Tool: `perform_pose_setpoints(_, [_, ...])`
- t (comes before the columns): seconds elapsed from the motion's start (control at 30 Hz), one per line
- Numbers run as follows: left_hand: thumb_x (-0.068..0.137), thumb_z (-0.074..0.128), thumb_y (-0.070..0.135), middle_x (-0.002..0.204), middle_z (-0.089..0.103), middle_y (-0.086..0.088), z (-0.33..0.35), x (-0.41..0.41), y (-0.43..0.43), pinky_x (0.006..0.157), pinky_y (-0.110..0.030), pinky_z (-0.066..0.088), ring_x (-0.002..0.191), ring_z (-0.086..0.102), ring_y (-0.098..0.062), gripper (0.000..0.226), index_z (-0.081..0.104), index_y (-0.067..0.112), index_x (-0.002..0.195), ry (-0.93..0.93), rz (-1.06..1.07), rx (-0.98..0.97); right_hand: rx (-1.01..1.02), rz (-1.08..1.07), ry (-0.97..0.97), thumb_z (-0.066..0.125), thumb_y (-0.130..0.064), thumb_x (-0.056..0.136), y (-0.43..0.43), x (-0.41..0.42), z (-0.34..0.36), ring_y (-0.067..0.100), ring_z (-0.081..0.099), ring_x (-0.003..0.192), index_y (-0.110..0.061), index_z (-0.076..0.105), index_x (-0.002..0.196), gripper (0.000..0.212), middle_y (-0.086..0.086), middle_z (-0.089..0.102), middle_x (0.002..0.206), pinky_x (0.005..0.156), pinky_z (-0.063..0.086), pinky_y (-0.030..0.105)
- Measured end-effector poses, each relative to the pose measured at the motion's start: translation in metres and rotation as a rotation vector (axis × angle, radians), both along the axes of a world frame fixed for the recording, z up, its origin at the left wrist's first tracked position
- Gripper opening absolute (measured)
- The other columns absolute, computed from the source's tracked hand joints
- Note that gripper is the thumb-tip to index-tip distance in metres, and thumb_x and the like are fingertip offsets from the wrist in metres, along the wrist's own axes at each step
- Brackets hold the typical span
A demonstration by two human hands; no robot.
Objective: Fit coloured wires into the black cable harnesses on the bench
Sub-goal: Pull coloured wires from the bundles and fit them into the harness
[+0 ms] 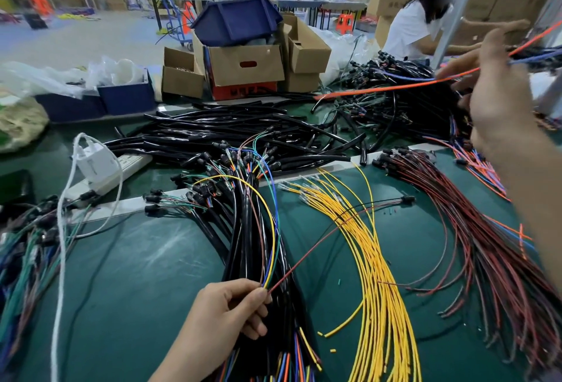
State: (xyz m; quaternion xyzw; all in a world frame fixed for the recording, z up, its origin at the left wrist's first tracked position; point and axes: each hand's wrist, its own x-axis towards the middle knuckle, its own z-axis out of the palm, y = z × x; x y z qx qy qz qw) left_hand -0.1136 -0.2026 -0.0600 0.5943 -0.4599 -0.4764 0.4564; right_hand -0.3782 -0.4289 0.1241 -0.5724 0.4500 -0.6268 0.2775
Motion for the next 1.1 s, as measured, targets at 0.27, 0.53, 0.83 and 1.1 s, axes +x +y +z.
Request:
perform_pose_setpoints(0.27, [0.095, 0.049, 0.005, 0.058, 0.06, -0.003, 0.002, 0.004, 0.0, 0.047, -0.021, 0.047, 0.049, 0.06, -0.014, 0.024, 0.062, 0.005, 0.074, -0.002, -0.101, 0.029, 0.415, 0.971, -0.435, 0.027, -0.058, 0.09, 0.078, 0.074, -0.044, 0.013, 0.065, 0.06, -0.018, 0.064, 0.06, 0.062, 0.004, 0.071, 0.076, 0.052, 0.052, 0.019])
perform_pose_setpoints(0.53, [0.087, 0.048, 0.023, 0.099, 0.072, -0.014, 0.006, 0.013, -0.001, 0.054, -0.026, 0.053, 0.061, 0.067, -0.024, 0.019, 0.045, 0.005, 0.086, 0.375, -0.141, 0.169, 0.905, 1.086, -0.146, 0.046, -0.049, 0.084, 0.107, 0.103, -0.134, 0.009, 0.062, 0.058, -0.019, 0.068, 0.067, 0.041, 0.005, 0.067, 0.069, 0.047, 0.048, 0.014])
perform_pose_setpoints(0.83, [0.086, 0.056, 0.024, 0.117, 0.065, -0.023, 0.015, 0.026, 0.003, 0.071, -0.039, 0.057, 0.095, 0.068, -0.038, 0.031, 0.045, 0.003, 0.105, 0.555, -0.265, 0.402, 0.848, 1.167, -0.005, 0.058, 0.01, 0.084, 0.098, 0.08, -0.139, 0.021, 0.068, 0.079, -0.001, 0.061, 0.086, 0.011, 0.014, 0.068, 0.083, 0.076, 0.054, 0.023])
perform_pose_setpoints(1.1, [0.094, 0.047, 0.023, 0.065, 0.054, -0.009, 0.027, 0.022, 0.018, 0.035, -0.013, 0.02, 0.035, 0.024, -0.008, 0.018, 0.044, 0.008, 0.086, 0.245, -0.14, 0.298, 0.5, 0.922, 0.061, 0.064, 0.007, 0.082, 0.1, 0.083, -0.147, 0.021, 0.071, 0.075, -0.003, 0.064, 0.082, 0.01, 0.012, 0.07, 0.079, 0.072, 0.053, 0.02])
